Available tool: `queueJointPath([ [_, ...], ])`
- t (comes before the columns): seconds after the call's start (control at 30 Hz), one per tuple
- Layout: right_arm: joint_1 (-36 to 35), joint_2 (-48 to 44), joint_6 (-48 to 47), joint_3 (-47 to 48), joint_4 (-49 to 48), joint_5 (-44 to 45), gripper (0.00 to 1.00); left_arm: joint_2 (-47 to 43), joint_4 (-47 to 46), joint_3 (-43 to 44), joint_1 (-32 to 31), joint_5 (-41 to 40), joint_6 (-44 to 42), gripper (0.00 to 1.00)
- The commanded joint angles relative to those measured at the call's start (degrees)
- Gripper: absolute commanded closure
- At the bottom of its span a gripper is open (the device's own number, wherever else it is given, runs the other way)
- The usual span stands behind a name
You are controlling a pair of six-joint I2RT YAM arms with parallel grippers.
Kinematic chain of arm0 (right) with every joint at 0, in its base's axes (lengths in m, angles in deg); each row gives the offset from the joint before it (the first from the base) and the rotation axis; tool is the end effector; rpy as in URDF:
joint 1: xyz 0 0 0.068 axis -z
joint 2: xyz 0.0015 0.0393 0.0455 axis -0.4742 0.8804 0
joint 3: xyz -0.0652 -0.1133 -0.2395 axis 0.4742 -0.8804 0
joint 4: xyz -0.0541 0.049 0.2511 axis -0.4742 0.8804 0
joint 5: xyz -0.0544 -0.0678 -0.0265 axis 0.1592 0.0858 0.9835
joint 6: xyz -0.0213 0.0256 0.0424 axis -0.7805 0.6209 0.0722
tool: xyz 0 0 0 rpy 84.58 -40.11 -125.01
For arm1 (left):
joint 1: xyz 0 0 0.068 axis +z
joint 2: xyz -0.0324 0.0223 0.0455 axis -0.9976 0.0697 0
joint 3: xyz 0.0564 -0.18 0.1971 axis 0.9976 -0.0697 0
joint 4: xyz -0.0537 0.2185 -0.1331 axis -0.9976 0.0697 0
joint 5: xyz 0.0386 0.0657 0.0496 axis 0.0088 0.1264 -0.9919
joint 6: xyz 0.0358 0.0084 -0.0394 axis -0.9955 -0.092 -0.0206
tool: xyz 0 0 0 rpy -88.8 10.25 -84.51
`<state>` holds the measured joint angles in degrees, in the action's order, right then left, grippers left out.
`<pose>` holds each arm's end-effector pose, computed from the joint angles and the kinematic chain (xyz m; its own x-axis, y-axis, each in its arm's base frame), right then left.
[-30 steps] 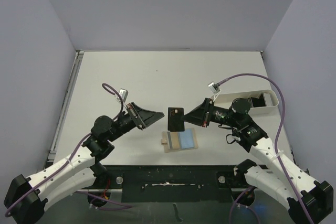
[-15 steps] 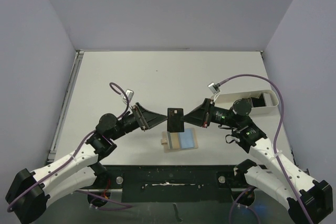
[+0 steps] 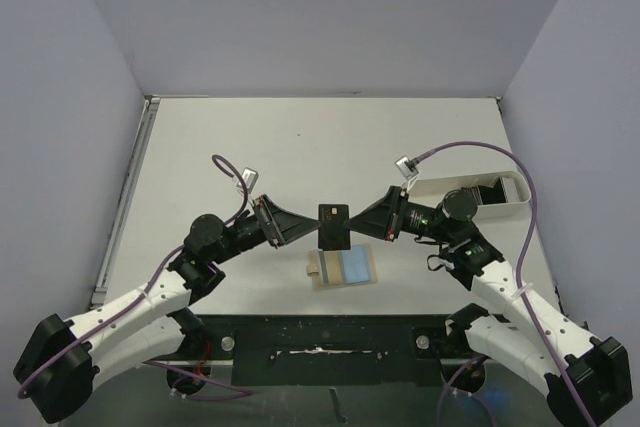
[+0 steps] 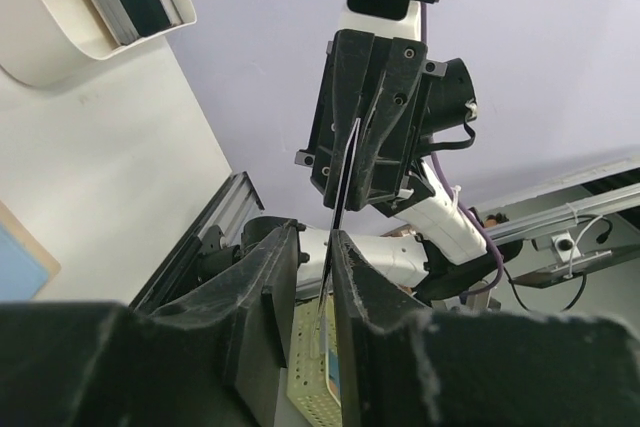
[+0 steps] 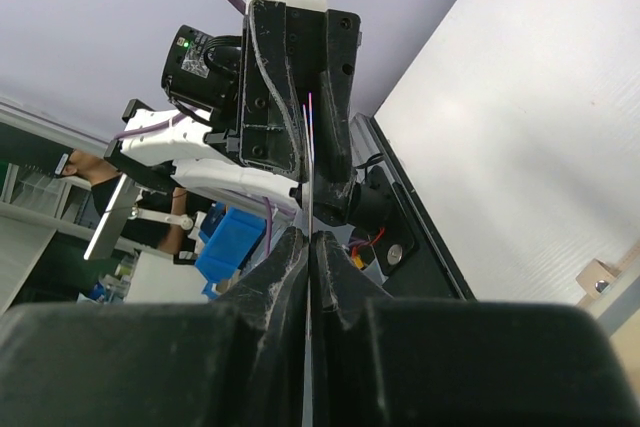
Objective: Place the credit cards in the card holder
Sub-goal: Pick up the credit card from the storage box.
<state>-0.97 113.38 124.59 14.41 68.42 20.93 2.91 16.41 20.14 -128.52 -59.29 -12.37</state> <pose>0.1575 0.1174 0.2993 -0.8621 0.2460 -0.4430 -0.4340 0.0927 0.8961 0.1421 -0.1479 0.2708 -0.8352 -0.4521 -0.3130 0.3384 0.0261 -0.9406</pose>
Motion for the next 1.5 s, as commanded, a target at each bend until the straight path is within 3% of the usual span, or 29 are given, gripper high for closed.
queueJointPath([
  [0.0, -0.34, 0.74, 0.72, 0.27, -4.75, -1.03, 1.0, 0.58, -6.44, 1.45, -0.22, 2.99, 0.24, 0.84],
  [0.27, -0.34, 1.4, 2.77, -0.78, -8.34, -1.78, 1.0, 3.51, -11.28, 0.86, -0.28, 4.69, 2.29, 0.88],
  [0.57, -0.32, 1.41, 4.56, -2.23, -10.66, -2.19, 1.0, 4.08, -17.89, -0.78, -0.25, 5.18, 5.36, 1.0],
  [0.73, 0.81, -0.59, 1.57, -1.15, -3.95, -1.1, 0.94, 0.45, -11.88, -2.26, 1.2, 2.65, 5.18, 1.0],
  [1.1, 4.4, -3.15, 0.71, -1.3, 0.56, -2.57, 0.94, -3.58, -1.27, -2.1, 3.08, 0.74, 1.65, 1.0],
  [1.3, 9.17, -5.76, -3.5, 0.82, 9.04, -2.26, 1.0, -3.94, 10.09, 1.2, 3.33, -0.37, -3.92, 1.0],
  [1.47, 10.7, -5.81, -18.69, 9.97, 34.39, 9.3, 1.0, -4.06, 18.72, 4.46, 3.4, -2.11, -8.92, 1.0],
])
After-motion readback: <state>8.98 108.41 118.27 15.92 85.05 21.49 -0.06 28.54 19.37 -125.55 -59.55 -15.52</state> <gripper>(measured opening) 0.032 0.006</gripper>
